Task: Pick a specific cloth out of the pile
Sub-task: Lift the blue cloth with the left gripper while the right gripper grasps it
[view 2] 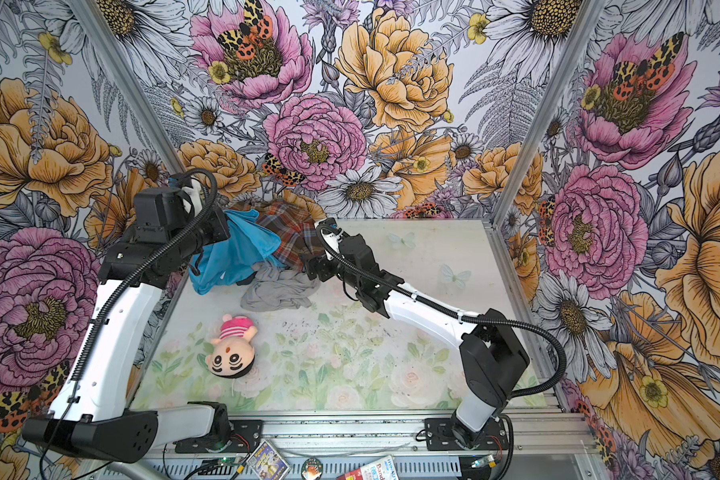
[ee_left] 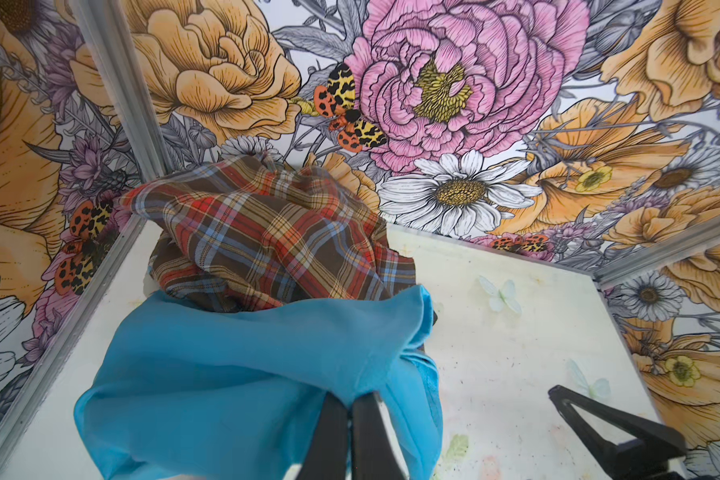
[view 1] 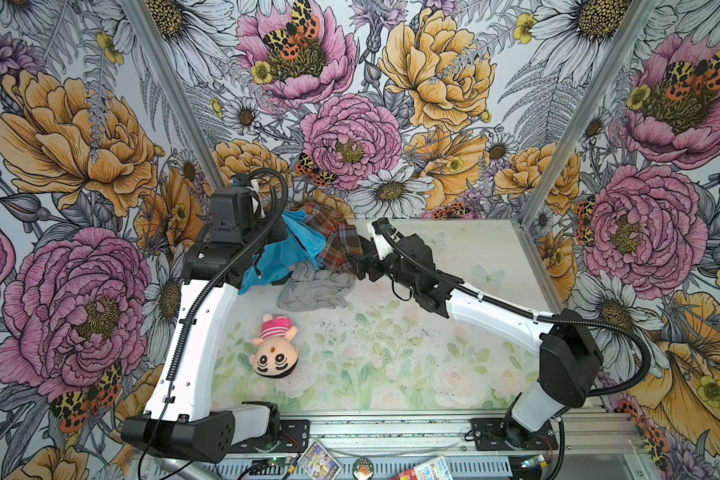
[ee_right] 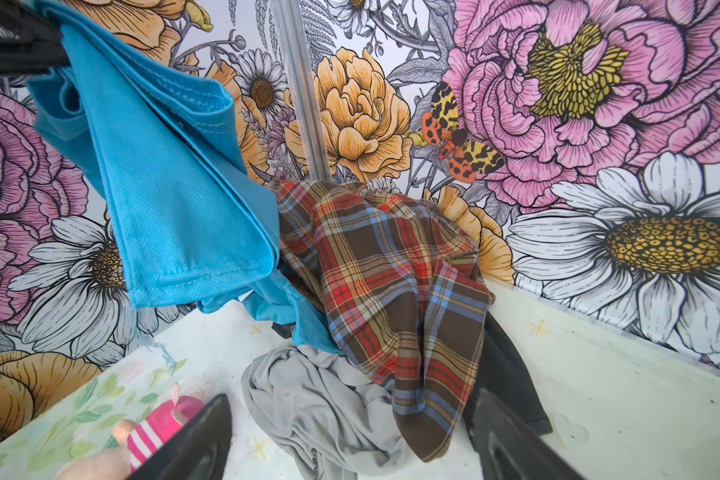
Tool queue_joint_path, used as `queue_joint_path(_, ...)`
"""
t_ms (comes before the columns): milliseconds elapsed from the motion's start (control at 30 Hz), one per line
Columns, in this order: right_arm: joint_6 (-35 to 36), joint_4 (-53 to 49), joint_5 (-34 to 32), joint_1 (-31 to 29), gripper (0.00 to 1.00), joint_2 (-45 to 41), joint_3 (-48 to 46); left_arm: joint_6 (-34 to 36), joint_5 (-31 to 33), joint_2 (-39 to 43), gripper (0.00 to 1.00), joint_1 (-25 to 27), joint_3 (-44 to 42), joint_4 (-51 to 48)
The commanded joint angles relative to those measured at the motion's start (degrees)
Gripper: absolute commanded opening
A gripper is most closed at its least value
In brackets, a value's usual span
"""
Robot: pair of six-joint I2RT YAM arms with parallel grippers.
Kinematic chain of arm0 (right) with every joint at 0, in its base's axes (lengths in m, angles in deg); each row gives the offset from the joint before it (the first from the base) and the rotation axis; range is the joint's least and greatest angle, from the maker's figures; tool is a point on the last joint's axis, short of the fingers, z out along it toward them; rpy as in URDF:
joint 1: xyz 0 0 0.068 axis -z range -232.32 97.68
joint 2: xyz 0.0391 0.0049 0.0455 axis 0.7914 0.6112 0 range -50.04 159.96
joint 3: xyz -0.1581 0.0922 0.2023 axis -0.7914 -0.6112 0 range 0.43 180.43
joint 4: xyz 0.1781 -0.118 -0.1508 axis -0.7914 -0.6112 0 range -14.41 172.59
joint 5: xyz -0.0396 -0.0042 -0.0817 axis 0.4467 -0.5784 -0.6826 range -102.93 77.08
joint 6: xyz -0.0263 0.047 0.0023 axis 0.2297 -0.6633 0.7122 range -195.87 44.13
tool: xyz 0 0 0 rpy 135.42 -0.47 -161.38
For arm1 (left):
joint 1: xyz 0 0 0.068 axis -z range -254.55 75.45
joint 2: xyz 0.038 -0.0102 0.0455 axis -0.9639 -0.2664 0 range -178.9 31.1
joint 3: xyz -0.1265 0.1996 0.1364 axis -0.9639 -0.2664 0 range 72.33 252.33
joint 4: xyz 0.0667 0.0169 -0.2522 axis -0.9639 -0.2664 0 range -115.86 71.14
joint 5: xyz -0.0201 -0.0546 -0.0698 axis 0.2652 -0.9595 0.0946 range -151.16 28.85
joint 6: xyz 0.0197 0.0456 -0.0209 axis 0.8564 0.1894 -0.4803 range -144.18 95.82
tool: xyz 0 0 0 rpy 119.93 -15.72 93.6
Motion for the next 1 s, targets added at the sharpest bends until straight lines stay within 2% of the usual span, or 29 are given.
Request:
queue_joint_path(0, 1.3, 0.7, 2.2, -0.5, 0.92, 1.3, 2.9, -2.5, -3.0, 2.0, 0.0, 0.6, 3.9, 1.4)
queue_joint_path(433, 0.5, 4.8, 7.0, -4.6, 0.92, 5.3, 6.6, -7.2, -5.5, 1.5, 0.0, 7.5, 10.6, 2.0)
queue_joint_path(700, -1.6, 8.4, 5.5, -6.1, 0.9, 8.4, 7.3, -8.8, -6.7, 1.7, 0.0, 11.8, 9.9, 3.0)
queue_joint_path(733, -2.1, 8.9, 5.3, -6.1, 0.87, 8.8, 7.6, -9.1, -7.1, 1.9, 0.0, 12.1, 9.5, 3.3)
queue_joint_path(967, -3.9, 9.6, 4.7, -6.2, 0.37, 9.8, 9.2, -10.5, -8.6, 2.7, 0.0, 14.9, 7.2, 4.3)
